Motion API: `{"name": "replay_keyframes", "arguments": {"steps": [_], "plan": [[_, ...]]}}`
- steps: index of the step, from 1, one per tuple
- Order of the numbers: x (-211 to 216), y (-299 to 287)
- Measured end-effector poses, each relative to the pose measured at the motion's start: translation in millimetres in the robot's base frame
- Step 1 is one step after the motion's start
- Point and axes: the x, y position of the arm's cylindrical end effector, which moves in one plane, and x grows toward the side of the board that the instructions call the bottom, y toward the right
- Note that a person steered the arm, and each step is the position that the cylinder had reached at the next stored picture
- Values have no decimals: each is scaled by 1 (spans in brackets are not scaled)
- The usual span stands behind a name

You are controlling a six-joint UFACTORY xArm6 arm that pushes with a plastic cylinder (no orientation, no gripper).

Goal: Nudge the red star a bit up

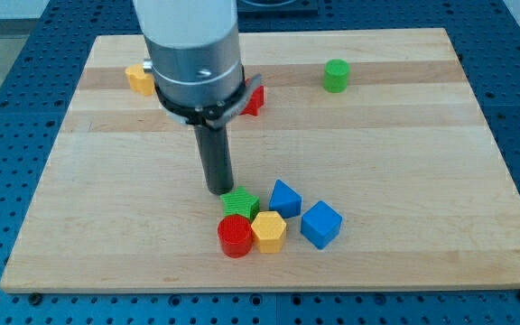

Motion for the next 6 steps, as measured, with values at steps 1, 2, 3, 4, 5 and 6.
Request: {"name": "replay_keyframes", "arguments": {"steps": [1,2,3,4,5,6], "plan": [[-26,6],[-26,6],[-26,6],[-41,6],[-84,-2],[-133,53]]}}
